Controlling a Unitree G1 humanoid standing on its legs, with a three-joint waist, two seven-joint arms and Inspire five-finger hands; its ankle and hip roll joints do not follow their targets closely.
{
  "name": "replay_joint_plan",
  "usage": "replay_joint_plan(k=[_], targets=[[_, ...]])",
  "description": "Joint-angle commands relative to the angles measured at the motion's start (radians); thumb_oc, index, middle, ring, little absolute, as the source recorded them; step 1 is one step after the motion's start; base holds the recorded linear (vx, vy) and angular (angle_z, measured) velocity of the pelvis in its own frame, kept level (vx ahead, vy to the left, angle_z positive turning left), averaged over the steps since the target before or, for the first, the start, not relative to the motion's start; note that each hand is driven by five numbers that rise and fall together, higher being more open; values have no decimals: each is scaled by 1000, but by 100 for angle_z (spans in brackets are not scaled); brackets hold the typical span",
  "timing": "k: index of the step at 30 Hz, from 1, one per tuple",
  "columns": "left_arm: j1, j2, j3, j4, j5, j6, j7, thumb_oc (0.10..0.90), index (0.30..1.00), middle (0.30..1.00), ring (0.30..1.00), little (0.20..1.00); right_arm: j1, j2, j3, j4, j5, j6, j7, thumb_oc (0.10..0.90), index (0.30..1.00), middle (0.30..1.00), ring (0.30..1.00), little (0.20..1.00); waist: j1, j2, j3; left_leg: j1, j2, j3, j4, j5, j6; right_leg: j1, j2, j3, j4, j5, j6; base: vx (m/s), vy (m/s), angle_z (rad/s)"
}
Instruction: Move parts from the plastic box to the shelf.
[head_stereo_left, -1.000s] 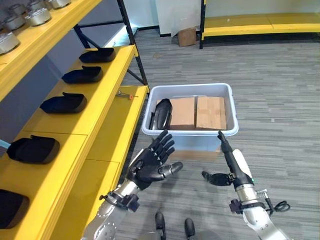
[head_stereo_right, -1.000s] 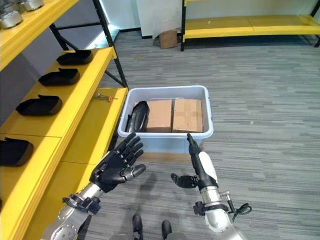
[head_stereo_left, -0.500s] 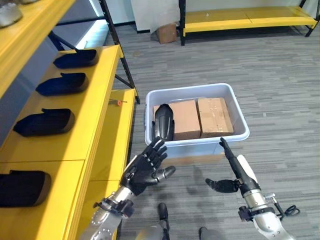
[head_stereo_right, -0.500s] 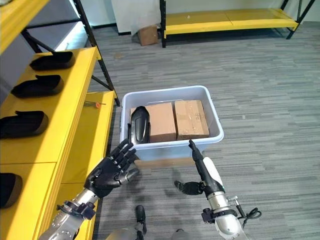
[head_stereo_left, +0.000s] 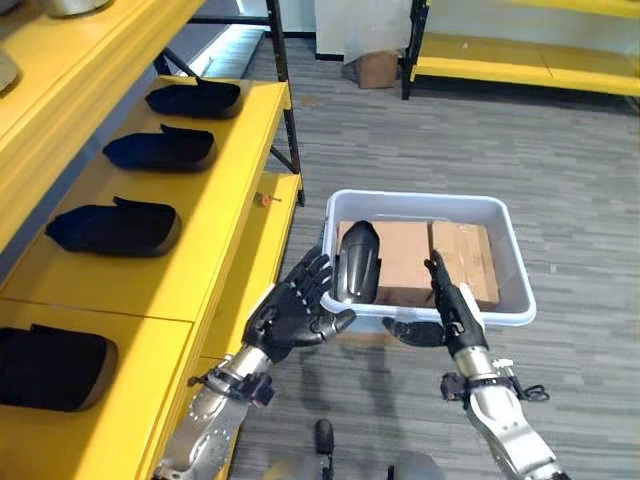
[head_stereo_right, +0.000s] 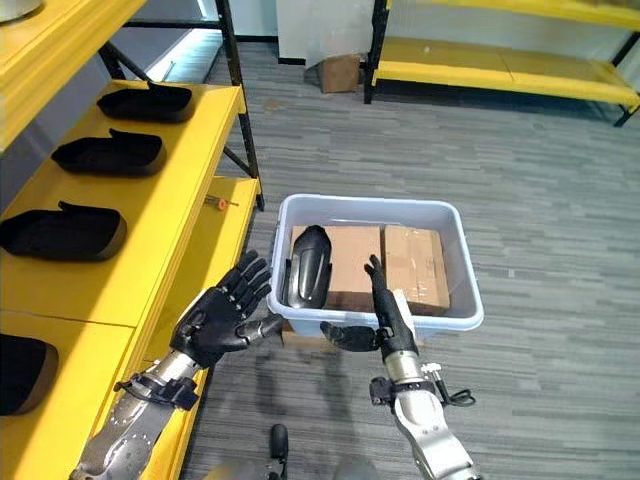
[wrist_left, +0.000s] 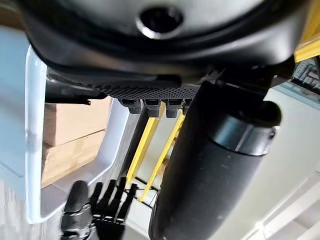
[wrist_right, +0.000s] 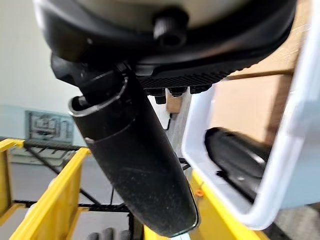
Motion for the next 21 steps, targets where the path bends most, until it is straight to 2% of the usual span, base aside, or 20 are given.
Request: replay_joint_plan(k=[1,3,4,5,6,7,8,9,10,12,13,14,15,21], targets=[[8,-28,15,-88,54,-72,-2,900,1000,1000,1000,1000,-42,-24,2,-37,-70,-87,-17,900,1000,1000,1000,1000,-15,55,-96,3,56,12,-81,19,-6,-62,82,-162,-95,153,-106,156,-92,-16],[1,-17,9,-84,86,-93,14,900,1000,1000,1000,1000,-61,-29,2,-37,-108,-103,-17,900,1000,1000,1000,1000,-11,55,-88,26,71,33,-90,16,-20,-59,29,-193,-248,144,-114,178,-206,-33],[1,-5,4,-89,57,-92,18,900,1000,1000,1000,1000,-79,-50,17,-50,-143,-120,-19,900,1000,1000,1000,1000,-15,50,-78,57,86,39,-106,8,-40,-45,-16,-207,-551,170,-118,158,-229,-29],[2,-5,4,-89,56,-92,18,900,1000,1000,1000,1000,-78,-50,17,-50,-143,-120,-19,900,1000,1000,1000,1000,-17,53,-75,63,90,37,-108,8,-41,-34,-13,-211,-562,174,-118,202,-281,-30],[3,0,0,-94,42,-87,23,900,1000,1000,1000,1000,-86,-57,31,-57,-148,-116,-20,900,1000,1000,1000,1000,-22,52,-75,75,93,36,-117,-1,-48,-39,-29,-200,-665,192,-111,183,-212,-27],[8,7,-9,-92,44,-94,30,900,1000,1000,1000,1000,-98,-57,51,-55,-156,-114,-30,900,1000,1000,1000,1000,-26,55,-68,103,100,31,-133,-16,-52,-35,-42,-181,-748,248,-94,250,-302,-31],[15,12,-16,-89,44,-98,27,900,1000,1000,1000,1000,-105,-51,59,-52,-167,-113,-37,900,1000,1000,1000,1000,-32,52,-66,122,102,24,-139,-29,-54,-56,-49,-148,-768,298,-78,278,-323,-7],[26,20,-24,-88,33,-98,16,900,1000,1000,1000,1000,-106,-45,67,-47,-187,-114,-43,900,1000,1000,1000,1000,-39,52,-63,139,113,14,-143,-40,-59,-72,-46,-118,-772,319,-65,267,-347,12],[33,25,-32,-90,22,-93,3,900,1000,1000,1000,1000,-105,-47,68,-45,-202,-113,-47,900,1000,1000,1000,1000,-47,53,-65,150,129,-9,-143,-41,-68,-69,-26,-91,-784,299,-62,221,-301,30],[35,29,-35,-100,11,-76,0,900,1000,1000,1000,1000,-99,-56,63,-51,-230,-107,-49,900,1000,1000,1000,1000,-54,54,-70,152,139,-38,-143,-38,-76,-45,-7,-80,-802,276,-65,215,-329,79],[35,31,-38,-103,-23,-60,-9,900,1000,1000,1000,1000,-91,-77,57,-54,-294,-120,-40,900,1000,1000,1000,1000,-51,52,-85,148,157,-54,-143,-26,-90,-7,5,-95,-813,249,-77,235,-366,133],[36,31,-38,-104,-31,-56,-11,900,1000,1000,1000,1000,-89,-80,57,-56,-305,-127,-40,900,1000,1000,1000,1000,-51,52,-86,148,159,-55,-143,-26,-92,-3,6,-98,-812,245,-79,248,-428,104],[42,29,-38,-108,-70,-41,-12,900,1000,1000,1000,1000,-84,-113,67,-81,-367,-131,-20,900,1000,1000,1000,1000,-51,50,-94,148,171,-57,-143,-22,-104,15,20,-106,-806,216,-94,132,-265,51],[-11,14,-76,-95,-100,-45,-4,900,1000,1000,1000,1000,-126,-200,130,-75,-424,-144,-47,900,1000,1000,1000,1000,-51,54,-97,117,189,-68,-118,6,-121,44,48,-110,-784,157,-141,87,-214,7]])
